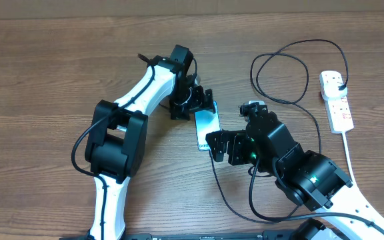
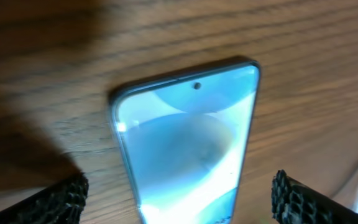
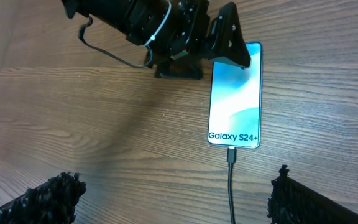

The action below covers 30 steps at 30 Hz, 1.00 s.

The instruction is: Plug charger to phone and switch on socket

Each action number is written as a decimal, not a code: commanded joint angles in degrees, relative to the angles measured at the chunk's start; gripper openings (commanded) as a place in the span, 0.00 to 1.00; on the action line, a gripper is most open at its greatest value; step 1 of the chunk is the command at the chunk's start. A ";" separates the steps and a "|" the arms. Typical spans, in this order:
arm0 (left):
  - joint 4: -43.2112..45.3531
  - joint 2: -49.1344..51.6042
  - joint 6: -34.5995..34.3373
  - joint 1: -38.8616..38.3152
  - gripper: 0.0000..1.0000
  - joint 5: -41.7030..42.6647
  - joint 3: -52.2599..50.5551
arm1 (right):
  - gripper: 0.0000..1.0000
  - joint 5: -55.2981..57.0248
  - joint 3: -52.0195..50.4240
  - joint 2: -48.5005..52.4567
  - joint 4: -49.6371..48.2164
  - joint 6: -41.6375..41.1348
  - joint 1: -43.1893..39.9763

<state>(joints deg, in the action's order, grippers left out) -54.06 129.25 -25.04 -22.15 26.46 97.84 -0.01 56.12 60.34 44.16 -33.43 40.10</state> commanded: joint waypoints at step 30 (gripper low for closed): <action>-23.61 -60.94 -6.27 -8.04 1.00 -51.36 -13.77 | 0.11 12.83 -0.04 2.40 6.47 -3.72 -32.37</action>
<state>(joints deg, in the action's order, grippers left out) -77.41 76.36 -27.90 -29.69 -19.49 89.10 14.06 55.90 61.36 51.40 -38.81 15.20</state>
